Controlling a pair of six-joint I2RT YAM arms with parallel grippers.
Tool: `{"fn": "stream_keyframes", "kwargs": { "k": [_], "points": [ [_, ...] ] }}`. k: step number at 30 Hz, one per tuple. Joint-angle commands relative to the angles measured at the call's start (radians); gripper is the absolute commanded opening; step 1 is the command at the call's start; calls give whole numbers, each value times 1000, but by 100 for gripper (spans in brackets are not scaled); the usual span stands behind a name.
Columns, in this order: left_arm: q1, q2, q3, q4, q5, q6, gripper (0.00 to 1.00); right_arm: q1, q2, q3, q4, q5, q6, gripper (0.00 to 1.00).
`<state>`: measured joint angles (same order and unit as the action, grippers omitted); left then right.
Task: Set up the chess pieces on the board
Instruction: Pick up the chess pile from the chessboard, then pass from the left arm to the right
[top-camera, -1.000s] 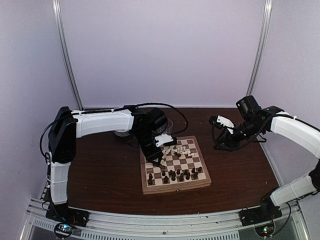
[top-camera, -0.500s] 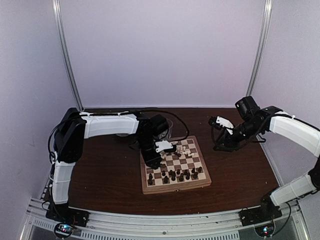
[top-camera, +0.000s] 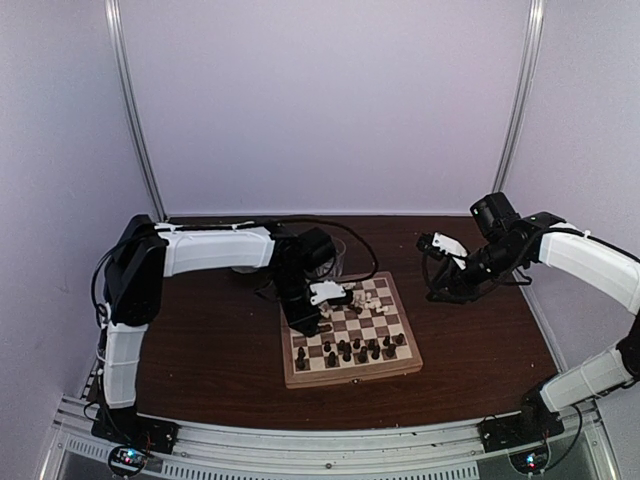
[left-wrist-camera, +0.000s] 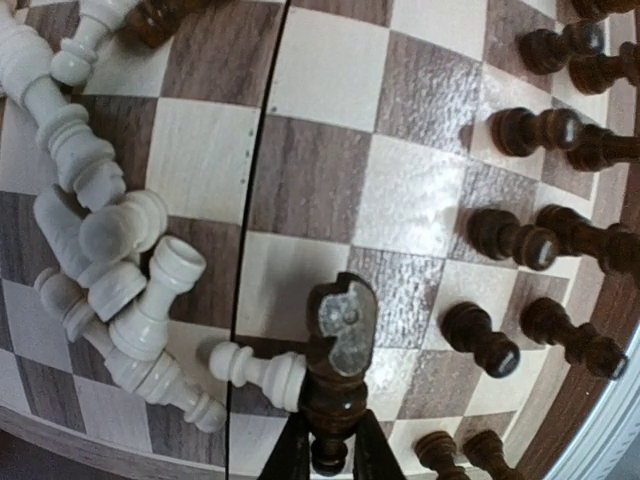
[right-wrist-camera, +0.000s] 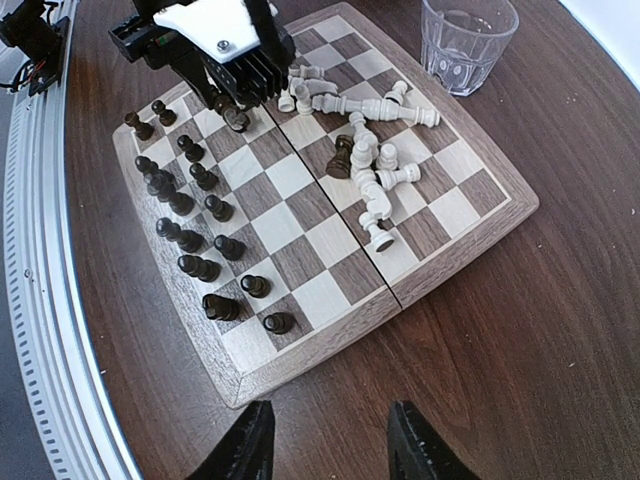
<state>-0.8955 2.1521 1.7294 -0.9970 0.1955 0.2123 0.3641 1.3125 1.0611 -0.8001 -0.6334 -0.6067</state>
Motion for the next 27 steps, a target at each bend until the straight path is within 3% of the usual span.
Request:
{"fn": "stream_keyframes", "kwargs": {
  "k": [1,6,15,27],
  "points": [
    [6,-115,-1,12,49,2,5,-3,0,8,-16,-25,-3,41],
    [55,-174,8,61,133,-30,3,-2,20,63,-39,-76,19,40],
    [157,-267,-191,420,501,-241,3,55,242,318,-147,-210,38,40],
    [238,-348,-367,822,741,-550,4,193,539,523,-75,-359,114,45]
  ]
}}
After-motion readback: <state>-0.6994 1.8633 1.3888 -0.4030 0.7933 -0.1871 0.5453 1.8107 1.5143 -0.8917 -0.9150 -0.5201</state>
